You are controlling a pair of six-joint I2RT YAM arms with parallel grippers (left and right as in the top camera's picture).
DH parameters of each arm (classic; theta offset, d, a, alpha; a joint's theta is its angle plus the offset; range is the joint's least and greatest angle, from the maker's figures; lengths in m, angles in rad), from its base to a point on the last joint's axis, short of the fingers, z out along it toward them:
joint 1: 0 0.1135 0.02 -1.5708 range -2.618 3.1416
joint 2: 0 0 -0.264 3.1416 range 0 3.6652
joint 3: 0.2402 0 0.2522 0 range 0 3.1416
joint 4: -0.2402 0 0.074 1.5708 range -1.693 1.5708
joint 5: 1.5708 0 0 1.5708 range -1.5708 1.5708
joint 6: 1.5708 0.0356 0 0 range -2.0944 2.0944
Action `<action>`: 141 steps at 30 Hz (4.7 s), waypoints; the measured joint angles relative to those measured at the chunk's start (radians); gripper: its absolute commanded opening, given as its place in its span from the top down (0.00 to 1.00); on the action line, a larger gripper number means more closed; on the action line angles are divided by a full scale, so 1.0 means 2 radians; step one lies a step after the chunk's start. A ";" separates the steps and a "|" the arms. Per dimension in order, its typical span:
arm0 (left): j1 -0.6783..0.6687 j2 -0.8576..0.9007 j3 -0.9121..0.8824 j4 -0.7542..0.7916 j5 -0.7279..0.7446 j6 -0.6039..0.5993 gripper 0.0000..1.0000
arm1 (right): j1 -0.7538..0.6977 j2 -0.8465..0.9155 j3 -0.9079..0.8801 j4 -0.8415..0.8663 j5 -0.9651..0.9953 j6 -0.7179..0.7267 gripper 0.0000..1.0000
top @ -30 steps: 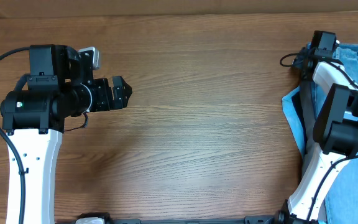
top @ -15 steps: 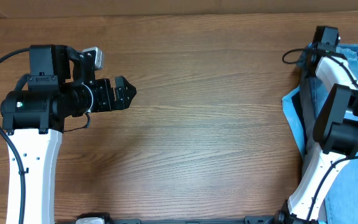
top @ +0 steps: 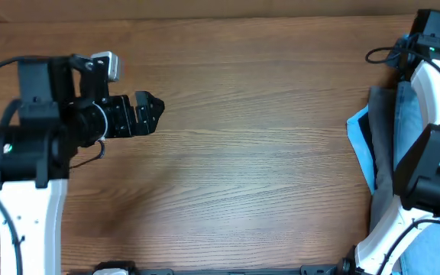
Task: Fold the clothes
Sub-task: 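Lift the jeans with the right gripper and drag them left across the table, then spread the jeans flat, left gripper at waistband, right at leg hem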
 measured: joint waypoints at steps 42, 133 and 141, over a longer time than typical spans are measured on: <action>0.000 -0.100 0.392 -0.123 -0.235 -0.001 0.00 | 0.541 -0.275 0.230 -0.233 0.019 0.020 0.24; 0.209 0.336 0.531 -0.173 -0.110 0.054 0.19 | 0.193 0.005 0.238 -0.496 -0.133 0.173 0.47; 0.172 0.306 0.531 -0.251 -0.117 0.055 0.28 | 0.115 0.145 0.234 -0.484 -0.156 0.134 0.50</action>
